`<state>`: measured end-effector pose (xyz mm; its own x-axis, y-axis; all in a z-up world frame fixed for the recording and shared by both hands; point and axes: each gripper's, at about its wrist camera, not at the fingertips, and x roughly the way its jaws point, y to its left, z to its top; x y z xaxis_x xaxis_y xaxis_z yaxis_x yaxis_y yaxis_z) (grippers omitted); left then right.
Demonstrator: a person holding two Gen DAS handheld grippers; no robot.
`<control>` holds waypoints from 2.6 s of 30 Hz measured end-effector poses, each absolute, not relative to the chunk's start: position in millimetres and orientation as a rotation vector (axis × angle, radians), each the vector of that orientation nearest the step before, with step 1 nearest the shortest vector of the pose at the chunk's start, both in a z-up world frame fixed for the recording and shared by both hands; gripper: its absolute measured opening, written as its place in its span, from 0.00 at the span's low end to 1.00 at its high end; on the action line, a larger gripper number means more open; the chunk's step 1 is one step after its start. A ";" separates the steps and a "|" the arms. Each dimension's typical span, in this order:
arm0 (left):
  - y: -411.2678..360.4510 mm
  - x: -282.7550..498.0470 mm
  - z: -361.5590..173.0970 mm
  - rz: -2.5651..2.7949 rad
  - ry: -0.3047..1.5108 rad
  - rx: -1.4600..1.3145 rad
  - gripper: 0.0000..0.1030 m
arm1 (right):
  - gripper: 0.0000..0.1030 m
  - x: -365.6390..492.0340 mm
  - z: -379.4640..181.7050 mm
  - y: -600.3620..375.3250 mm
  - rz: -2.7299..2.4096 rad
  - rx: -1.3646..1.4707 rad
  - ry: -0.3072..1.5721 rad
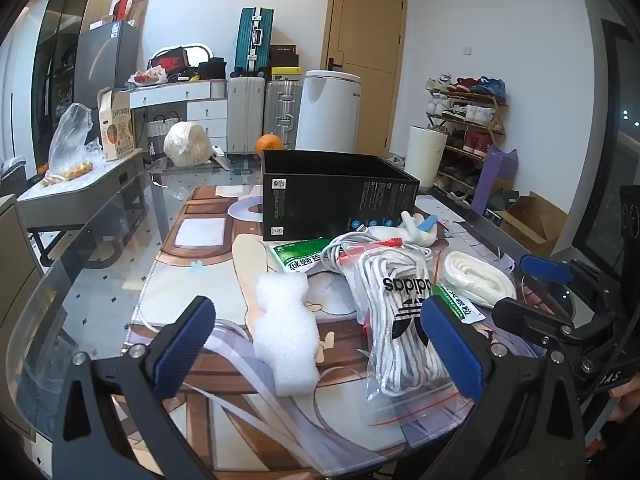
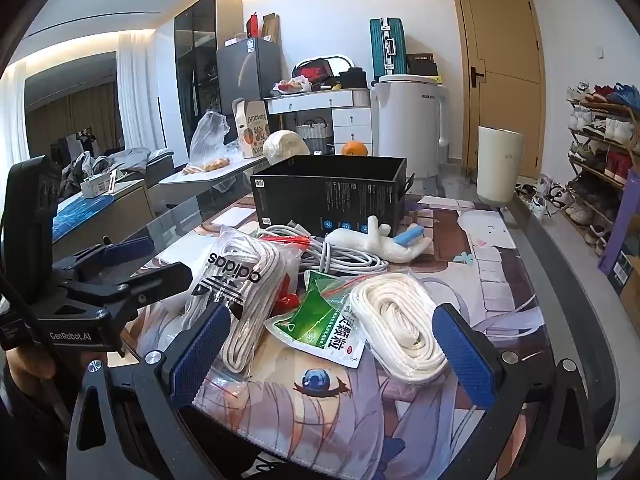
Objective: Organize soft objects
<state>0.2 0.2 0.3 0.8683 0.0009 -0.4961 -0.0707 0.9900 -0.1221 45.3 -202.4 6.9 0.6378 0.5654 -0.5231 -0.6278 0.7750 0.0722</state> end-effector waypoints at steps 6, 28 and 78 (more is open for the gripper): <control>-0.3 -0.2 2.0 0.051 0.503 -0.128 1.00 | 0.99 49.9 5.8 -199.5 0.673 -0.116 0.544; -1.3 -5.3 5.5 0.063 0.499 -0.104 1.00 | 0.99 51.2 8.3 -202.8 0.667 -0.116 0.562; 28.2 21.3 -13.3 0.107 0.591 -0.135 1.00 | 0.99 88.4 2.4 -212.0 0.589 -0.172 0.691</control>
